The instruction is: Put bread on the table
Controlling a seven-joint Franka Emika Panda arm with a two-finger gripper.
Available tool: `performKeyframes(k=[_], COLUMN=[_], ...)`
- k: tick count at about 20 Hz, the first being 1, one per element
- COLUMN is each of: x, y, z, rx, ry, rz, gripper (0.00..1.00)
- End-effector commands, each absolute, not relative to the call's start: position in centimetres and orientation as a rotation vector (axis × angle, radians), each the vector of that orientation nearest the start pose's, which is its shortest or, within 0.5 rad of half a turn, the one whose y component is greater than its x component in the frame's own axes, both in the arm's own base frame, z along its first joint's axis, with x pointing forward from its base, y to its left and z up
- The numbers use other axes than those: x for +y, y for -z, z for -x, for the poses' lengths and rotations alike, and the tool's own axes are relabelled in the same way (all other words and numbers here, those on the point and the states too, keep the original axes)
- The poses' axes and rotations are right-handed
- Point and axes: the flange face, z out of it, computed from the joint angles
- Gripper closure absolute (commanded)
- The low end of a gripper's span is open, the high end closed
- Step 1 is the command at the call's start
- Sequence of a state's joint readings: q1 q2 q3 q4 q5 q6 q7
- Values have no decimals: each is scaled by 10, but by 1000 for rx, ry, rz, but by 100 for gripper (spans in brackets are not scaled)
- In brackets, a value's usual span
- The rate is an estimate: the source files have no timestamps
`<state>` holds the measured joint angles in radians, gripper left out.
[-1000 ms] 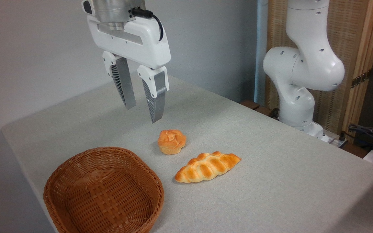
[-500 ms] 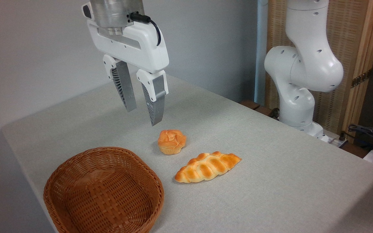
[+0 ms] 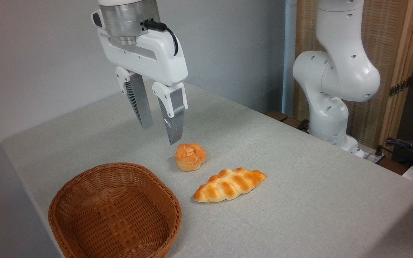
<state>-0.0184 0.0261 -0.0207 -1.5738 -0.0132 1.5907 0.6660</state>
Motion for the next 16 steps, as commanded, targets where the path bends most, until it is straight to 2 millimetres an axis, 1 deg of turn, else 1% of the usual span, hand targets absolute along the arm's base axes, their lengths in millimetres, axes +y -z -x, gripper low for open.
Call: performKeyframes(k=[1,16], x=[-23,-24], y=[-608,-610], z=[-561,-563], rx=[1116,1113], ry=[-3,31], rz=[2925,2924], gripper=[0,0])
